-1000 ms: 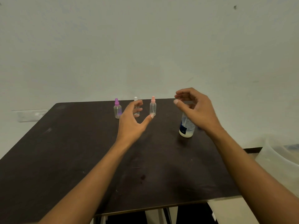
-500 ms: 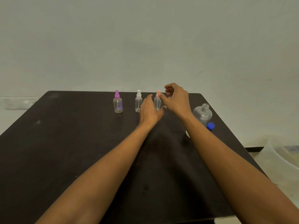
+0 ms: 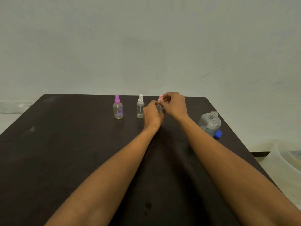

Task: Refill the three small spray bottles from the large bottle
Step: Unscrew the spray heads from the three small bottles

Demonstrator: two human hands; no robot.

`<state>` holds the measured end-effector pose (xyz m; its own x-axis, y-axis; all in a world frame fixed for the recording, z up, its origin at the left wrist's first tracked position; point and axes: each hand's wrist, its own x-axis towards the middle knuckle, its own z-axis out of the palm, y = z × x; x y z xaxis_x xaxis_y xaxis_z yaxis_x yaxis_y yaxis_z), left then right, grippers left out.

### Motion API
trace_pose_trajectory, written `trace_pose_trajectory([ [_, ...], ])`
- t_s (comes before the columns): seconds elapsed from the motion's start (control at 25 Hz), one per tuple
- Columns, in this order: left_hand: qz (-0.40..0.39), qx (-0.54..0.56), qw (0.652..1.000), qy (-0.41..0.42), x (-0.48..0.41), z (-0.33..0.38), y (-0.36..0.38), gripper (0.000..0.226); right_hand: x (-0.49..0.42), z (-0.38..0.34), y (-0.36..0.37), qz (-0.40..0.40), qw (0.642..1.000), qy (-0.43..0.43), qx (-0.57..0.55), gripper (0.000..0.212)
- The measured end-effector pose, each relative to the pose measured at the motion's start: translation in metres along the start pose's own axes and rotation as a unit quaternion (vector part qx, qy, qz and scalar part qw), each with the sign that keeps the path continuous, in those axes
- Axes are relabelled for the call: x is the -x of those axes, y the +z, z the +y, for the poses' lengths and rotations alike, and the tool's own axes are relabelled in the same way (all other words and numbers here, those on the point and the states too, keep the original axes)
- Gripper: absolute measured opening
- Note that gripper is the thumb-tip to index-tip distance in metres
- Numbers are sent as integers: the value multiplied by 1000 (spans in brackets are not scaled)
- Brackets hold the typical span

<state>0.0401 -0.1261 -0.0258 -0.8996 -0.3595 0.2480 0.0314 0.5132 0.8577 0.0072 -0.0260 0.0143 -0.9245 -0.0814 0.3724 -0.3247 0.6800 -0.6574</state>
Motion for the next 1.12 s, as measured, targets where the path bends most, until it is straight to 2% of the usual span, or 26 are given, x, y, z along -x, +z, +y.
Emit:
trace_pose_trajectory([
  [0.28, 30, 49, 997, 46, 31, 18, -28, 37, 26, -25, -42, 18, 998, -50, -14, 21],
  [0.48, 31, 25, 995, 88, 80, 33, -71, 39, 69, -51, -79, -1, 995, -95, -7, 19],
  [0.68, 35, 32, 994, 94, 140, 27, -104, 47, 114, -74, -104, -96, 983, -134, 81, 30],
  [0.8, 35, 36, 995, 88, 167, 27, -117, 52, 131, -87, -106, -114, 976, -152, 102, 38],
  [0.96, 29, 43, 995, 90, 187, 27, -131, 54, 142, -100, -109, -163, 965, -174, 109, 30],
  [1.12, 15, 44, 995, 94, 195, 26, -142, 49, 144, -111, -124, -272, 918, -256, 132, 11],
])
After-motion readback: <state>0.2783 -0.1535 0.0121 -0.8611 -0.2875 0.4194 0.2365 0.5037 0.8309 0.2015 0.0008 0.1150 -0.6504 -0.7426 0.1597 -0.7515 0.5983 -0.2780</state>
